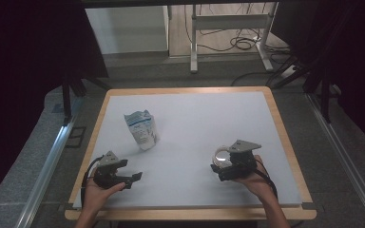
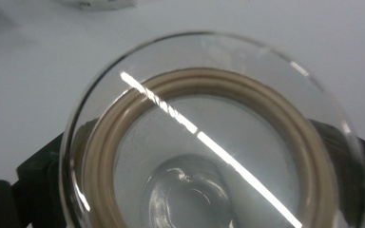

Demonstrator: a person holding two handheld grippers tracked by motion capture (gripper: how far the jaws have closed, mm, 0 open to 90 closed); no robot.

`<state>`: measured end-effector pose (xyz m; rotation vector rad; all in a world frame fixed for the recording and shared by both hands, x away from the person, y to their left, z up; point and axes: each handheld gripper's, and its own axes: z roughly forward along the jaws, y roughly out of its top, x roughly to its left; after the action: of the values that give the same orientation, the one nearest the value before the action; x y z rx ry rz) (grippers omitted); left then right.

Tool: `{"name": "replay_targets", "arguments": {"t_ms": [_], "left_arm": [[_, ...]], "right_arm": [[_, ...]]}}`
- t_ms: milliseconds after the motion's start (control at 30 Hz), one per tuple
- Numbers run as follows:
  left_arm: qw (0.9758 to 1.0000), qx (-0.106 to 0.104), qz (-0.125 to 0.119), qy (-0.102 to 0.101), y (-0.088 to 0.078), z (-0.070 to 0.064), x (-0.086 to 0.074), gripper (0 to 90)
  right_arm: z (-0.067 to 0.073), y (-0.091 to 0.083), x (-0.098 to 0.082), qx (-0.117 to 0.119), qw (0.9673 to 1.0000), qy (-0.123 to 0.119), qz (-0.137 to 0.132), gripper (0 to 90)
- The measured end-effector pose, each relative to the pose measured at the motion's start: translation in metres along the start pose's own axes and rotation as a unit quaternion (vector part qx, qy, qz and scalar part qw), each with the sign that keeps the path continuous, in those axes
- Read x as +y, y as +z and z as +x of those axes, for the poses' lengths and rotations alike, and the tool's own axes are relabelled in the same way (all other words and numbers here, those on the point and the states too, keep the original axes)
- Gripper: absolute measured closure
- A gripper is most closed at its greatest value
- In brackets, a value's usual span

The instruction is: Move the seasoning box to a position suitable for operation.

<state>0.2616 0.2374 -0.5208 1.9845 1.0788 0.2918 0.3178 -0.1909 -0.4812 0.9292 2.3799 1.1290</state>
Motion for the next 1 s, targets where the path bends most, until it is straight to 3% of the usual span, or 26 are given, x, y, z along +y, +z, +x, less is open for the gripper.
{"name": "replay_targets", "arguments": {"t_ms": [200, 333, 533, 767, 1000], "left_arm": [[1.0000, 0.001, -0.001, -0.002, -0.001, 0.001, -0.001, 17.2], [1.0000, 0.001, -0.003, -0.002, -0.002, 0.002, -0.001, 17.2], [1.0000, 0.001, -0.006, -0.002, -0.003, 0.001, -0.001, 17.2], [0.9999, 0.002, -0.013, -0.001, -0.004, 0.000, -0.001, 17.3], [0.9997, 0.000, -0.026, -0.004, -0.005, -0.002, -0.001, 17.9]], "right_arm": [[-0.003, -0.018, 0.004, 0.003, 0.9992, 0.019, -0.036, 2.6], [-0.005, -0.043, 0.002, 0.008, 0.9948, 0.042, -0.093, 10.2], [-0.006, -0.075, 0.000, -0.007, 0.9895, 0.044, -0.137, 26.0], [-0.012, -0.089, -0.011, -0.020, 0.9892, 0.056, -0.134, 45.3], [-0.017, -0.095, -0.022, -0.028, 0.9875, 0.072, -0.137, 79.7]]}}
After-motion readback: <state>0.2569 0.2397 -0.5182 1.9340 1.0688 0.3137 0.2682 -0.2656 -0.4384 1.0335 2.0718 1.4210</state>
